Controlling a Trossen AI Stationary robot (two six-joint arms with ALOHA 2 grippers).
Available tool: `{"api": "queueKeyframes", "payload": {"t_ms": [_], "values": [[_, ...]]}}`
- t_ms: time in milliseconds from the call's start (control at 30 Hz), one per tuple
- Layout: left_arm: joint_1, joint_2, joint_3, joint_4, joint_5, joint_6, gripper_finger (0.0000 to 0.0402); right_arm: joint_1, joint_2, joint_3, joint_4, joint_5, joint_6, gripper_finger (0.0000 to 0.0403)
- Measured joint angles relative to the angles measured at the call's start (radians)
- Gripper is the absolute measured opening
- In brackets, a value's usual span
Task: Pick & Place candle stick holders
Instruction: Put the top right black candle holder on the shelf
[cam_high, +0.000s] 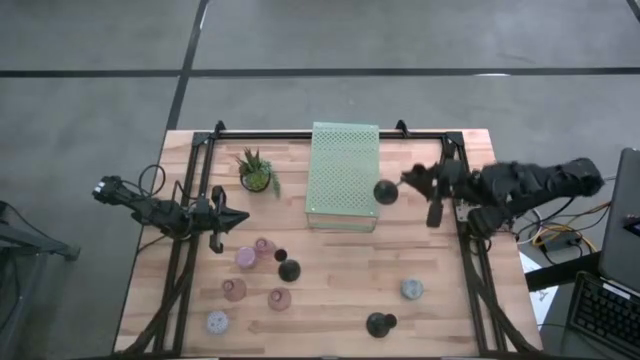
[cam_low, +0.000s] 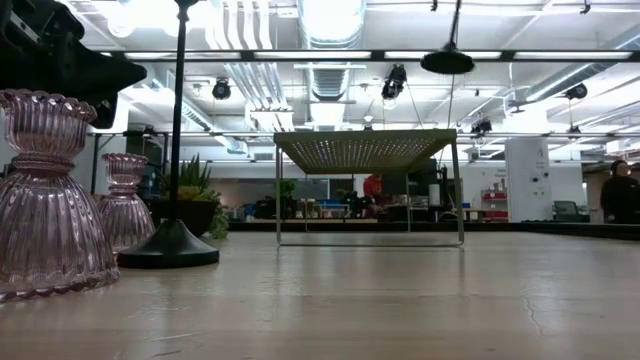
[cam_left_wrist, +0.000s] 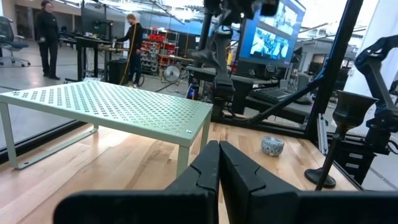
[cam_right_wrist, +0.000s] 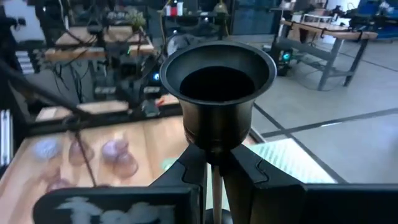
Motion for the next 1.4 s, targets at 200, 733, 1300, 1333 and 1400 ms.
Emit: {"api": "queueKeyframes", "payload": {"t_ms": [200, 733, 1300, 1333, 1400], "values": [[0.000, 0.000, 0.000, 0.000, 0.000, 0.000, 0.0012, -0.241, 0.074, 0.101, -0.023, -0.216, -0.042, 0.0025], [0.000, 0.000, 0.000, 0.000, 0.000, 0.000, 0.0012, -0.736, 0.352, 0.199, 0.007, -0.596, -0.091, 0.0025], [0.000, 0.000, 0.000, 0.000, 0.000, 0.000, 0.0012, -0.934, 0.528, 0.195, 0.127, -0.750, -0.059, 0.0026], [0.000, 0.000, 0.000, 0.000, 0.000, 0.000, 0.0012, -0.935, 0.532, 0.195, 0.132, -0.754, -0.049, 0.0026], [0.000, 0.000, 0.000, 0.000, 0.000, 0.000, 0.0012, -0.939, 0.538, 0.195, 0.136, -0.756, -0.047, 0.0027]]}}
